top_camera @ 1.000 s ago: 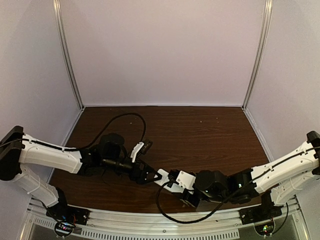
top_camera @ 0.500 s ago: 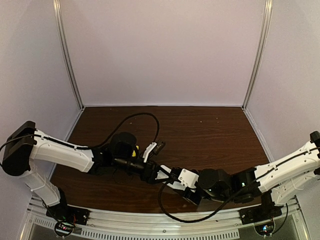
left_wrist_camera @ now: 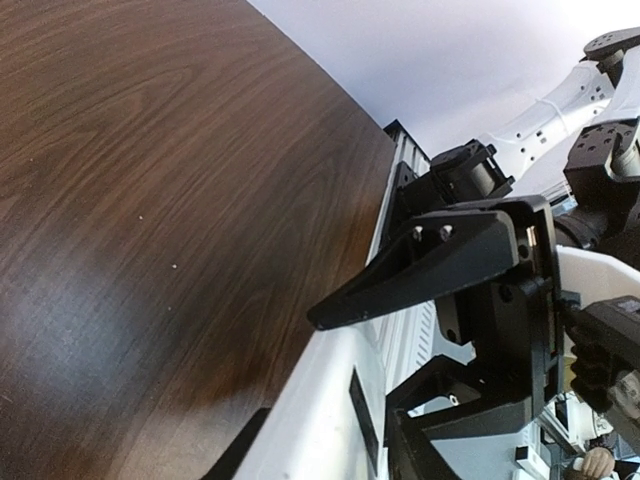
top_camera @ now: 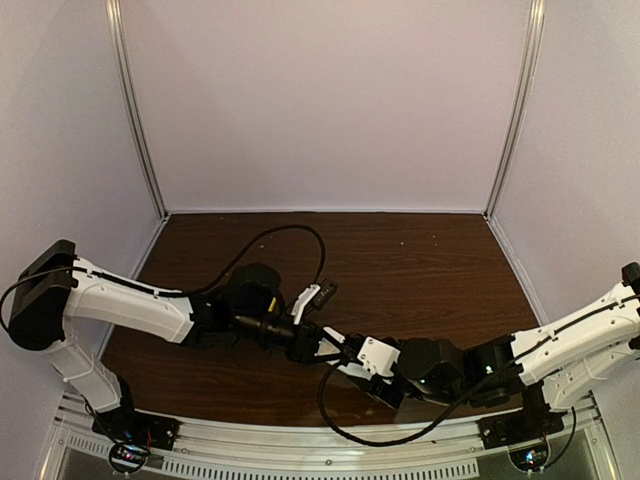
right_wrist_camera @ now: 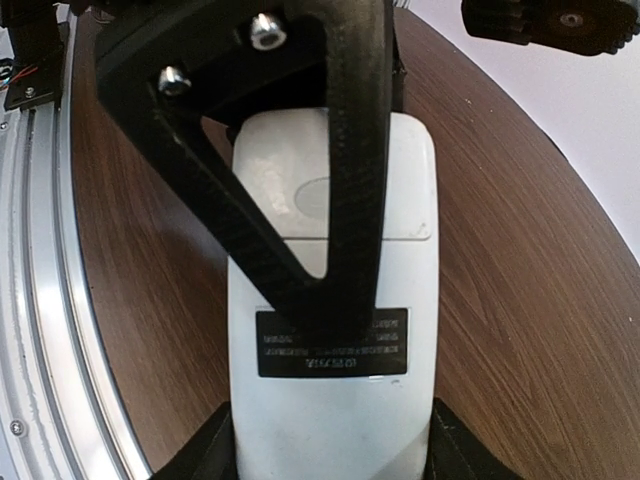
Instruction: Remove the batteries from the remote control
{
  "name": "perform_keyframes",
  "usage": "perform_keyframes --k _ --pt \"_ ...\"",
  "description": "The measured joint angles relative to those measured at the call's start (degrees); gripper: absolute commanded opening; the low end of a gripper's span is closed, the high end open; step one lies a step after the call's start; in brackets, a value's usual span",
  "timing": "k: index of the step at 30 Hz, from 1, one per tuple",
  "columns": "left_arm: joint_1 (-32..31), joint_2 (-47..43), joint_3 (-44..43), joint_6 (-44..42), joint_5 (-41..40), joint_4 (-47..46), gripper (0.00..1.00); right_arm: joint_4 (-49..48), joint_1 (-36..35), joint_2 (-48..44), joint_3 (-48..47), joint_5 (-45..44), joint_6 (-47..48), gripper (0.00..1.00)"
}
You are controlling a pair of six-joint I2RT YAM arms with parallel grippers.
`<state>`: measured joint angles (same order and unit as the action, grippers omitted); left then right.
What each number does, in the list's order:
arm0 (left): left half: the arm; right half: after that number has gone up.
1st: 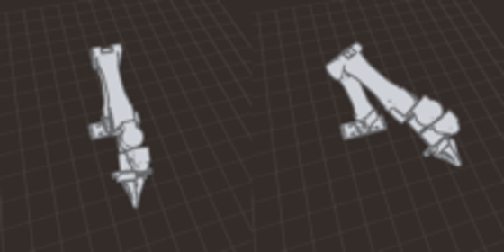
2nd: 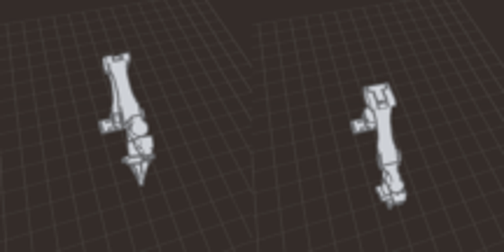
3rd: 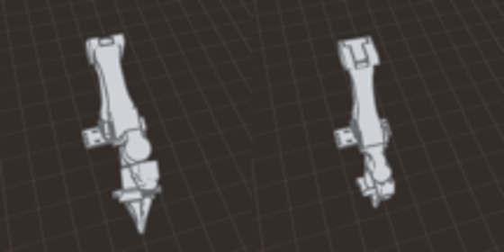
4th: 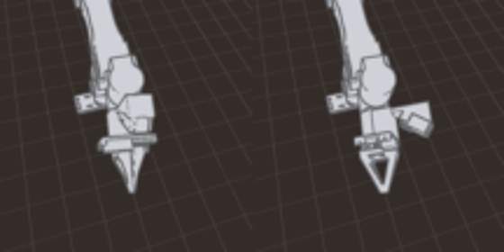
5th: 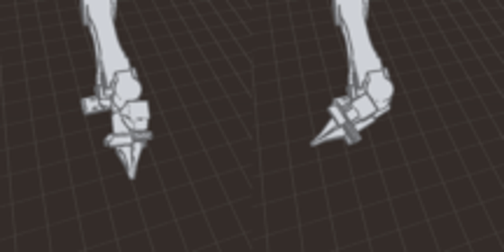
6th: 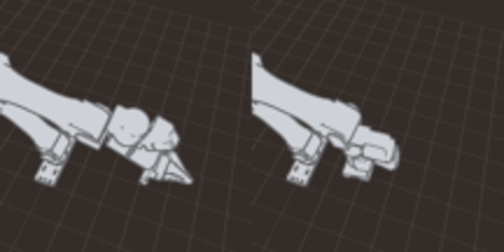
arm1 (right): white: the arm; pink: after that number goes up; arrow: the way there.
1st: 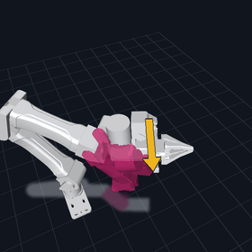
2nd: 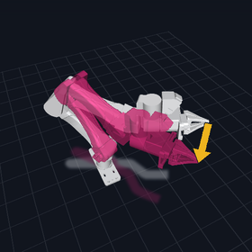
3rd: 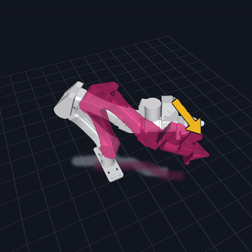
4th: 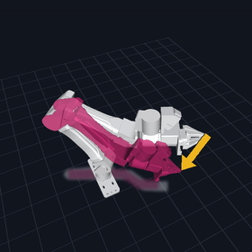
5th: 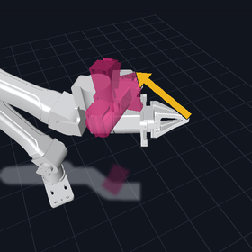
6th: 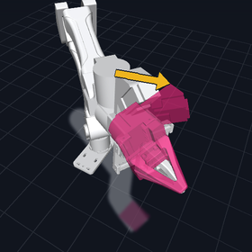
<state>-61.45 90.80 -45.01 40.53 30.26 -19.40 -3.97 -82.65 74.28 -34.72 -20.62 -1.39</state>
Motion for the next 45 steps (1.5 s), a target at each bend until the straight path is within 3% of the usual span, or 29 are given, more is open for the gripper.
perform_keyframes --k 6,8,9,11,14,15,21,26,32,37,45 --pt "-0.04 0.68 -1.2 1.49 -0.44 0.92 0.18 0.48 -0.17 0.0 -0.02 -1.79 0.42 0.14" --pt "-0.04 0.72 -1.79 2.86 -0.44 1.01 0.14 0.61 -0.35 0.02 -0.13 -3.17 0.87 0.19" --pt "-0.04 0.72 -1.97 2.91 -0.46 1.07 0.13 0.81 -0.37 0.02 -0.35 -3.52 0.81 0.26" --pt "-0.04 0.72 -2.03 2.93 -0.46 1.07 0.11 1.33 -0.42 0.02 -0.61 -3.91 0.5 0.58" --pt "-0.09 0.72 -2.03 2.78 -0.42 1.05 0.1 1.57 -0.59 0.04 -0.63 -4.15 -1.07 0.92" --pt "-0.17 0.72 -2.03 2.58 -0.55 1.05 0.1 1.68 -0.57 0.04 -0.66 -4.55 -2.29 0.99" --pt "-0.28 -0.02 -1.97 0.59 -1.9 2.01 0.09 3.52 -0.52 -1.97 -0.63 -7.3 -10.58 1.0" --pt "0.52 -5.64 -0.24 -2.01 -4.52 4.11 0.09 3.06 1.14 -10.82 1.03 -6.25 -18.75 1.0" --pt "5.95 -11.54 2.47 -4.26 -4.74 3.54 0.07 -2.23 12.9 -19.06 6.47 4.26 -27.67 1.0" --pt "8.74 -12.17 2.91 -5.18 -5.88 2.62 0.03 -5.16 19.39 -18.58 7.48 11.08 -31.45 1.0" --pt "9.35 -11.65 2.91 -6.12 -12.57 1.86 0.0 -13.27 21.42 -15.15 8.02 14.29 -34.12 1.0"
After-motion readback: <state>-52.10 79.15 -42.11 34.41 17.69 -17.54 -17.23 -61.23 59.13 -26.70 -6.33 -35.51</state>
